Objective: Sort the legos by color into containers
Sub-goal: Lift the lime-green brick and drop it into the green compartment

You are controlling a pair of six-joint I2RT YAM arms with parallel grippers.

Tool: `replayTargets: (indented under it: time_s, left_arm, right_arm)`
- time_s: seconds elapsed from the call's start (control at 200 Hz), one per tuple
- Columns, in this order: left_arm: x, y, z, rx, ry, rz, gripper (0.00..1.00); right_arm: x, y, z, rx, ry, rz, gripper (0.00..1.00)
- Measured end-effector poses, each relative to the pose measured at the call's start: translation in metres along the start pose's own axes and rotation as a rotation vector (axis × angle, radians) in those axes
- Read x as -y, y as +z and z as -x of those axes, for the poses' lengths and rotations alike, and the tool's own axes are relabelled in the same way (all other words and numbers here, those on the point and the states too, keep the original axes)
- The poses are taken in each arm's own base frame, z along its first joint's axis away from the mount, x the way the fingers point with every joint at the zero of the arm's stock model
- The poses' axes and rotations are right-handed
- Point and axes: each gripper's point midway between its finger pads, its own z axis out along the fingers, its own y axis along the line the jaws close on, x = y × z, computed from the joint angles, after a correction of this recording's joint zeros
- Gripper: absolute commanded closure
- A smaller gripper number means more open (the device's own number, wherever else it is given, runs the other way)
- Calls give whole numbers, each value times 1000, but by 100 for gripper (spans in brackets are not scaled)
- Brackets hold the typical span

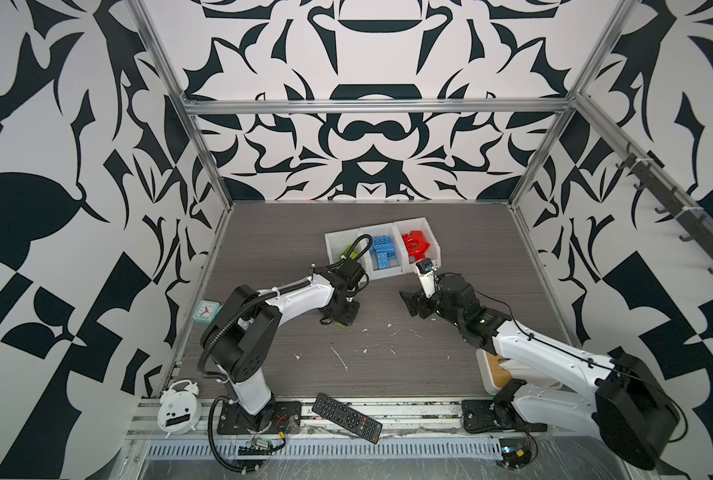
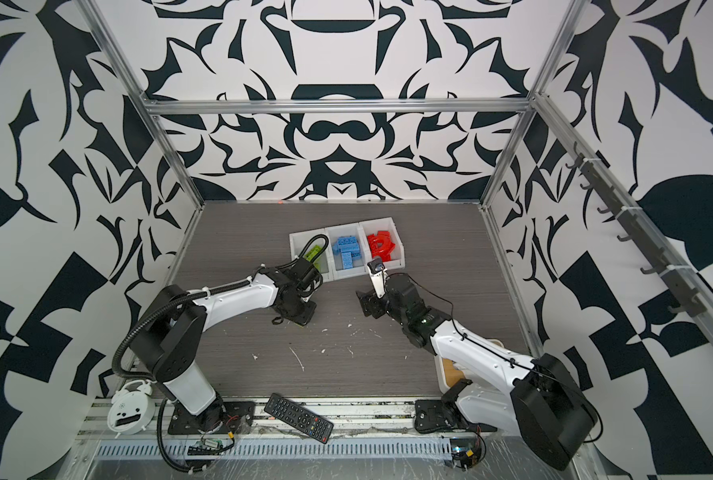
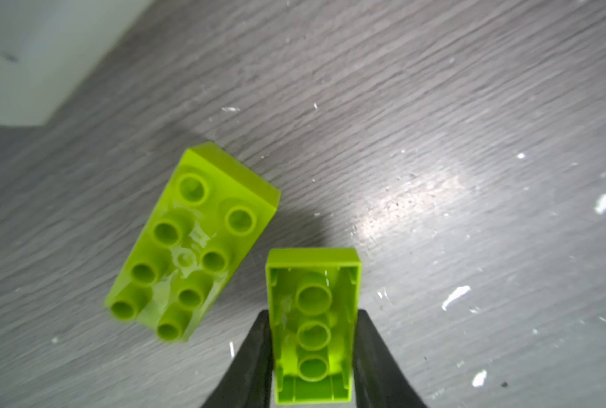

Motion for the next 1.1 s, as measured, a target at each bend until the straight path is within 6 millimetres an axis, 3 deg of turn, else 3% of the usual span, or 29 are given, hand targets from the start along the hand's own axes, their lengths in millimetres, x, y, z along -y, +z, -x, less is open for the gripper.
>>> replayTargets:
  time_s: [0.24,0.49,0.88,1.105]
  left_arm:
    - [4,-27,21,85,8,-8,72]
    - [-11,-55,86,223,0,36,73]
    - [-48,-48,153,286,10,124,73]
    - [-64,-36,171,289,19,147,66]
  right_arm:
    - [-1,0,-1,-3,0,6,13]
    - [-1,0,-1,-3,0,8,13]
    - [-2,-5,6,21,1,10,13]
    - [-2,-6,7,23,2,11,13]
